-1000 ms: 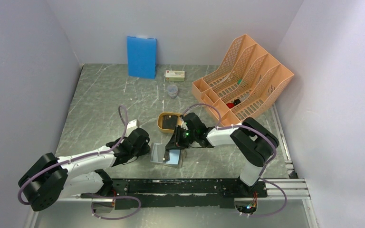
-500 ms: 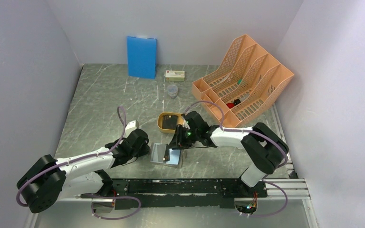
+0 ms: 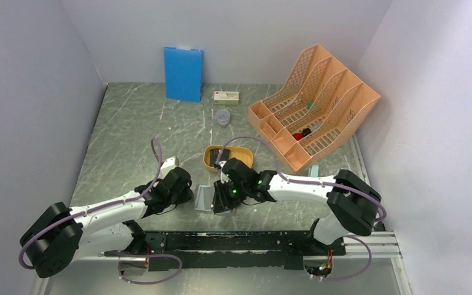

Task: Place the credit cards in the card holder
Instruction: Insert the credit card into the card holder.

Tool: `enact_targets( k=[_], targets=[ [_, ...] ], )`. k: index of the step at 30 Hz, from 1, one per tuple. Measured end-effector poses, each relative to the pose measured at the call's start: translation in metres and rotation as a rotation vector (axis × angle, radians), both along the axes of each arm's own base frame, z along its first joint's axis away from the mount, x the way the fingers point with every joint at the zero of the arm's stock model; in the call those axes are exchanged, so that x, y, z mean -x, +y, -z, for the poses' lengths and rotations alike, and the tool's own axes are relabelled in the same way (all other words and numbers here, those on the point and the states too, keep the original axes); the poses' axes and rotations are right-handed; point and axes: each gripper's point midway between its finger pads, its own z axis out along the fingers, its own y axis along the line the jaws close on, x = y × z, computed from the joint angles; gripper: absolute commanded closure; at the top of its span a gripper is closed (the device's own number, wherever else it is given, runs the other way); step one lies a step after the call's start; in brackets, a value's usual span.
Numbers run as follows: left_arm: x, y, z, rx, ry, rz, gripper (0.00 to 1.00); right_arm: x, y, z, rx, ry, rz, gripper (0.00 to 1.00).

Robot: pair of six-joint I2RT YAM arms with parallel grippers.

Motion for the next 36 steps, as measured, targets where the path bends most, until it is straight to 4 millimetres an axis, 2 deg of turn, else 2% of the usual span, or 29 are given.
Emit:
enact_targets(
  k=[4,9,12,23,26,29,33,36],
  targets=[
    [0.002,0.002,0.0,-0.006,0.007,0.001,0.75,0.02,0.0,0.015,0.049,0.003,-0.074,0.74],
    [0.003,0.003,0.0,-0.01,0.01,0.001,0.75,0.027,-0.01,0.038,0.144,-0.002,-0.087,0.77],
    [0.004,0.004,0.0,-0.012,0.012,0.001,0.75,0.022,-0.019,0.049,0.209,-0.017,-0.053,0.77],
    [0.005,0.004,0.003,-0.02,0.02,0.01,0.76,-0.014,-0.026,0.049,0.271,-0.137,0.143,0.77],
    [0.004,0.002,0.003,-0.016,0.017,0.012,0.76,-0.018,-0.029,0.048,0.277,-0.16,0.152,0.75],
    [0.003,0.001,0.002,-0.017,0.016,0.015,0.76,-0.013,-0.039,0.042,0.269,-0.174,0.123,0.74],
    [0.003,0.0,0.002,-0.01,0.013,0.016,0.76,-0.013,-0.038,0.013,0.201,-0.208,0.115,0.77],
    [0.002,-0.002,0.002,-0.001,0.009,0.019,0.77,-0.025,-0.025,-0.008,0.172,-0.227,0.142,0.84]
  ],
)
